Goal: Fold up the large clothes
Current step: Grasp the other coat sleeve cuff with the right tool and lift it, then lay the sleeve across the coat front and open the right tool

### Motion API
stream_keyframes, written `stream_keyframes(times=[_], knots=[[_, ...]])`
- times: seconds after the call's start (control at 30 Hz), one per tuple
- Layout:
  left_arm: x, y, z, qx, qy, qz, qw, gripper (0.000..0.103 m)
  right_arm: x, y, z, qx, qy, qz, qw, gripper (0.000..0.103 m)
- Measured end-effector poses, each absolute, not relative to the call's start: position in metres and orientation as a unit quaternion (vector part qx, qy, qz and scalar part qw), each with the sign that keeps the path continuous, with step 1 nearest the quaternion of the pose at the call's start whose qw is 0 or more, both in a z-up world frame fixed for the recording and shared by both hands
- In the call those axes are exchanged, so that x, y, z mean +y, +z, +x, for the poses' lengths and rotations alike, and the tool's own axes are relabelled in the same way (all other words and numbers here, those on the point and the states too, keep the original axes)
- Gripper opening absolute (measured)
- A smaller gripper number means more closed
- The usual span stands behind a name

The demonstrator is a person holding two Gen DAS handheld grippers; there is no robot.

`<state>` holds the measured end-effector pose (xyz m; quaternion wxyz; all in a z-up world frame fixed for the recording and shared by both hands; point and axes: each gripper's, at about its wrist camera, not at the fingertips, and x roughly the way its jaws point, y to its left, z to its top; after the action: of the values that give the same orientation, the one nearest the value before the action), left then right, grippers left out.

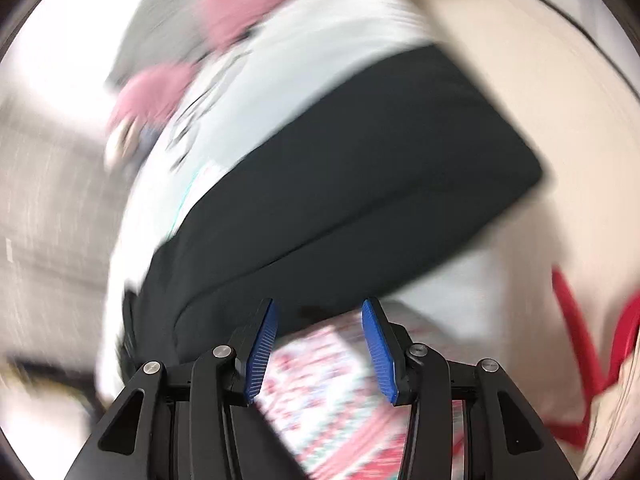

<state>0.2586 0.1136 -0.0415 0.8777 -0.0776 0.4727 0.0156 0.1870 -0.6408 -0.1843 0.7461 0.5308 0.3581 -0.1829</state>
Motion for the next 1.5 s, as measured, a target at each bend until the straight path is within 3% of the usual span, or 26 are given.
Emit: stream_keyframes(times=[0.43, 0.47, 0.5, 0.57, 0.7, 0.8, 0.9, 1.13, 1.3, 1.5], knots=[[0.108, -0.043, 0.256, 0.476, 0.007, -0.084, 0.876, 0.067, -0.711, -0.237, 0.16, 0.237, -0.183, 0.655, 0.694, 0.046], [0.108, -0.043, 0.256, 0.475, 0.009, -0.082, 0.876, 0.067, -0.716, -0.239, 0.159, 0.23, -0.185, 0.657, 0.694, 0.043], [0.109, -0.044, 0.255, 0.475, 0.01, -0.081, 0.876, 0.067, -0.715, -0.237, 0.16, 0.222, -0.186, 0.653, 0.7, 0.033], [0.111, -0.043, 0.254, 0.472, 0.015, -0.081, 0.878, 0.067, -0.714, -0.225, 0.158, 0.211, -0.194, 0.635, 0.718, 0.014], [0.119, -0.037, 0.254, 0.464, 0.018, -0.091, 0.881, 0.067, -0.698, -0.151, 0.152, 0.142, -0.203, 0.554, 0.795, 0.006], [0.125, -0.038, 0.256, 0.466, 0.022, -0.097, 0.879, 0.067, -0.689, -0.128, 0.158, 0.15, -0.224, 0.51, 0.817, 0.006], [0.133, -0.038, 0.255, 0.47, 0.031, -0.106, 0.876, 0.067, -0.69, -0.144, 0.162, 0.193, -0.263, 0.514, 0.793, 0.006], [0.15, -0.025, 0.25, 0.459, 0.035, -0.137, 0.877, 0.067, -0.652, -0.078, 0.166, 0.128, -0.241, 0.442, 0.854, 0.006], [0.154, -0.021, 0.25, 0.457, 0.035, -0.151, 0.876, 0.067, -0.573, -0.008, 0.19, 0.102, -0.174, 0.33, 0.922, 0.006], [0.162, -0.017, 0.249, 0.453, 0.041, -0.159, 0.876, 0.067, -0.435, 0.037, 0.233, 0.107, -0.067, 0.196, 0.972, 0.006]])
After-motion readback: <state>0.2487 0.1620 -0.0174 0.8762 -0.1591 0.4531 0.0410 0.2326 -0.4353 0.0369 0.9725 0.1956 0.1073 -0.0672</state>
